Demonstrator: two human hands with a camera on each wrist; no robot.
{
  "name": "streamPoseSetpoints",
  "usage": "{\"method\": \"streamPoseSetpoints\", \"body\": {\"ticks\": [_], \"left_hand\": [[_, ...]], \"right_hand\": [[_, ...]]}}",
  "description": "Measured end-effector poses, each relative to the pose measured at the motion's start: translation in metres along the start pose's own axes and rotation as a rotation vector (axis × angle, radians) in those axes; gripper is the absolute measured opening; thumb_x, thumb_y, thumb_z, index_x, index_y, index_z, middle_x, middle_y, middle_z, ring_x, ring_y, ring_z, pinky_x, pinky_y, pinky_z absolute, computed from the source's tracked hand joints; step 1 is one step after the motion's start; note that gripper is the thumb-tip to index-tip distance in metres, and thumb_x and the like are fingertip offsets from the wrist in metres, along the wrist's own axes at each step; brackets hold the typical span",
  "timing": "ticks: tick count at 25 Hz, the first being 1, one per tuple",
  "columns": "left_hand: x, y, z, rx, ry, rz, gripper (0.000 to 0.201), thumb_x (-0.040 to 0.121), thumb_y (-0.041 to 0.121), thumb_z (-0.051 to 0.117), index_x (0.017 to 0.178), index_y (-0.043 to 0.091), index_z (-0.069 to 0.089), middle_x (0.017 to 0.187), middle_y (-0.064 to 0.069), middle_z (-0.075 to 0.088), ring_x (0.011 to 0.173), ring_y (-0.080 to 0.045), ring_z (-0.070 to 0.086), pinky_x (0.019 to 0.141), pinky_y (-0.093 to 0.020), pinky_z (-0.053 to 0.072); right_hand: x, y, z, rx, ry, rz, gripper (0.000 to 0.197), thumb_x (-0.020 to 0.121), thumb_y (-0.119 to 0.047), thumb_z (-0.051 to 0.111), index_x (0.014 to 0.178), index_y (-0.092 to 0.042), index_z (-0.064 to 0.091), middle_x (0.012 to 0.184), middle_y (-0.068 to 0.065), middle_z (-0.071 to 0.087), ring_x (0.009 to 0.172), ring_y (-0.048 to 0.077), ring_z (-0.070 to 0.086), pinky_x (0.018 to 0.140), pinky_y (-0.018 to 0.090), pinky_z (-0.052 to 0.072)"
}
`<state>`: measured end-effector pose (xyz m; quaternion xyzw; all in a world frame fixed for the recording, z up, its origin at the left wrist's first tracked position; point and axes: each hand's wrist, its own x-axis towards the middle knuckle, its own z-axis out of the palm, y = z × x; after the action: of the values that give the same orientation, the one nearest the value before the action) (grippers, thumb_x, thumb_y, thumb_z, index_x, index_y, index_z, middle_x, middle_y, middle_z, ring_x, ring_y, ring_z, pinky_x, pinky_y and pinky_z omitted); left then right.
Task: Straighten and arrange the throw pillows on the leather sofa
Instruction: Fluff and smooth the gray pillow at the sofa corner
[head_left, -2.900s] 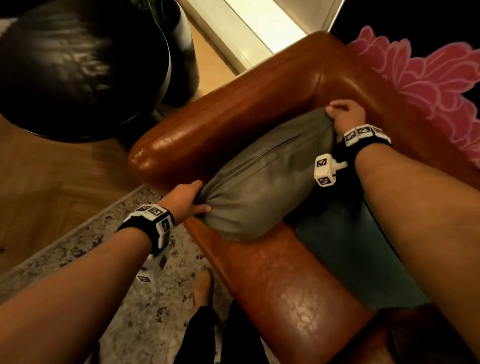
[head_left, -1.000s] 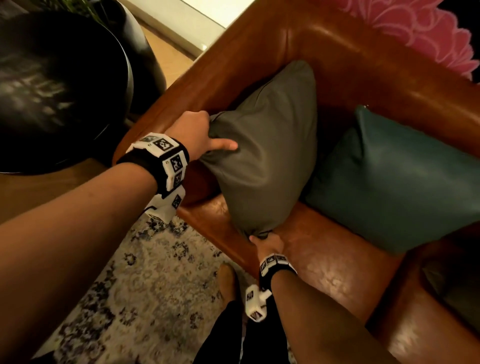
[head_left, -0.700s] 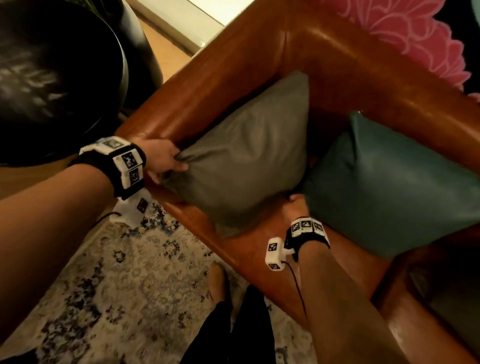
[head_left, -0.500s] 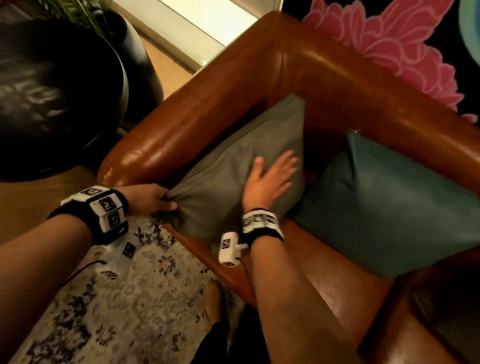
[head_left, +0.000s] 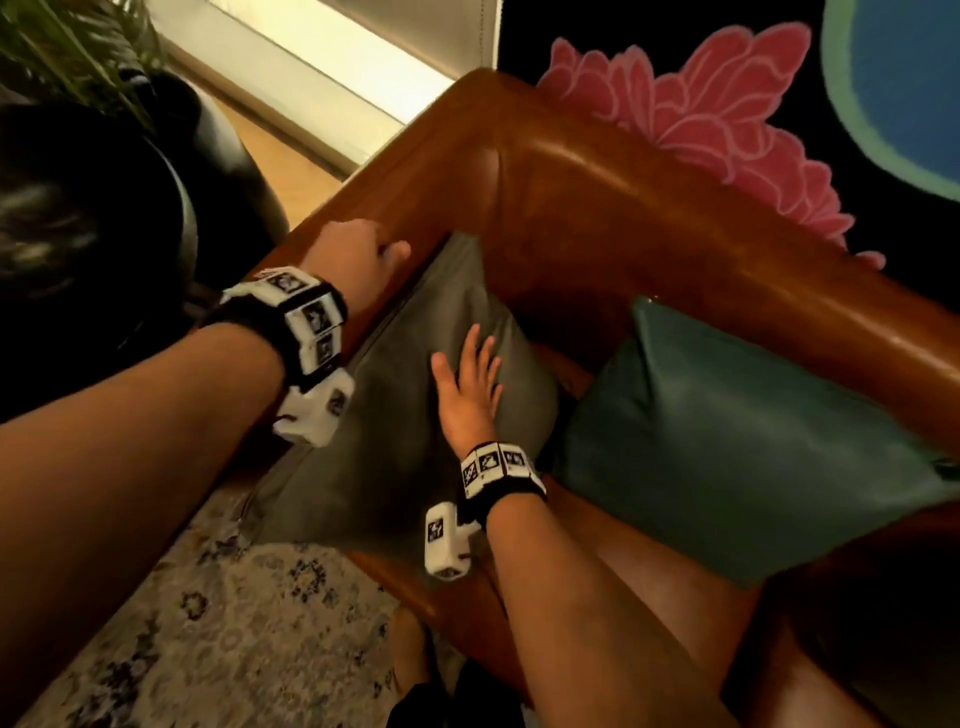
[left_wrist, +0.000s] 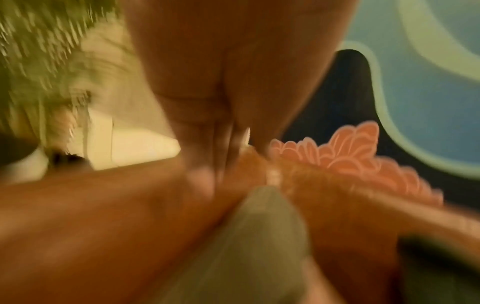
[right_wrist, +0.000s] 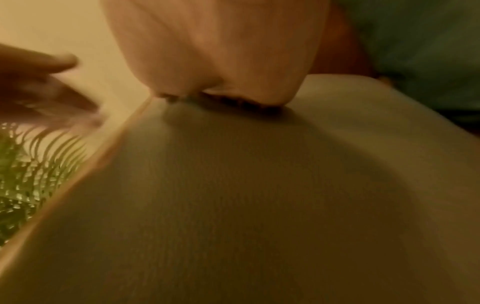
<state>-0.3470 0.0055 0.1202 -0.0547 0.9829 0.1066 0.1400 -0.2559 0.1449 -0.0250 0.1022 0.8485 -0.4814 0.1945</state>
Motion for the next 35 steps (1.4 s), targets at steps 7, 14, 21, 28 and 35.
{"method": "streamPoseSetpoints", "body": {"ticks": [7,14,21,28,35], "left_hand": [[0.036,0.036,0.061,-0.201,-0.077,0.006,0.036,0.093,0.036,0.061,0.106,0.002,0.065,0.109,-0.022,0.069,0.105,-0.038,0.063,0.086,-0.040,0.047],[-0.022,-0.043,-0.016,-0.564,-0.391,0.091,0.055,0.070,0.072,0.064,0.094,0.024,0.076,0.091,0.012,0.077,0.086,0.000,0.071,0.085,-0.026,0.052],[-0.027,-0.039,-0.017,-0.680,-0.021,0.064,0.043,0.080,0.051,0.072,0.088,0.010,0.067,0.086,-0.011,0.070,0.084,-0.025,0.067,0.080,-0.041,0.054],[0.022,0.042,0.010,-0.754,-0.167,0.234,0.011,0.087,0.005,0.069,0.098,0.003,0.068,0.074,-0.003,0.063,0.063,-0.011,0.063,0.068,-0.030,0.058],[-0.021,-0.007,-0.039,-0.107,-0.466,0.047,0.063,0.085,0.069,0.052,0.085,0.010,0.073,0.071,-0.001,0.073,0.062,-0.016,0.068,0.065,-0.024,0.053]], "right_hand": [[-0.014,0.038,-0.048,0.327,0.131,-0.140,0.036,0.096,-0.038,0.050,0.130,-0.031,0.060,0.142,-0.004,0.055,0.135,0.011,0.046,0.116,0.031,0.032],[0.073,0.046,-0.102,0.135,0.113,0.537,0.049,0.103,-0.028,0.041,0.146,-0.007,0.036,0.152,0.020,0.037,0.138,0.038,0.038,0.110,0.041,0.032],[0.068,0.067,-0.078,0.071,0.062,0.654,0.043,0.103,-0.026,0.042,0.139,-0.003,0.048,0.142,0.017,0.051,0.129,0.033,0.051,0.098,0.032,0.042],[-0.021,0.027,-0.030,0.297,0.556,0.180,0.064,0.100,-0.040,0.045,0.155,-0.016,0.022,0.160,0.015,0.021,0.148,0.029,0.020,0.119,0.034,0.017],[0.026,-0.045,-0.050,0.315,0.243,-0.001,0.082,0.086,-0.052,0.063,0.152,-0.016,0.030,0.156,0.009,0.034,0.144,0.021,0.032,0.119,0.037,0.027]]}}
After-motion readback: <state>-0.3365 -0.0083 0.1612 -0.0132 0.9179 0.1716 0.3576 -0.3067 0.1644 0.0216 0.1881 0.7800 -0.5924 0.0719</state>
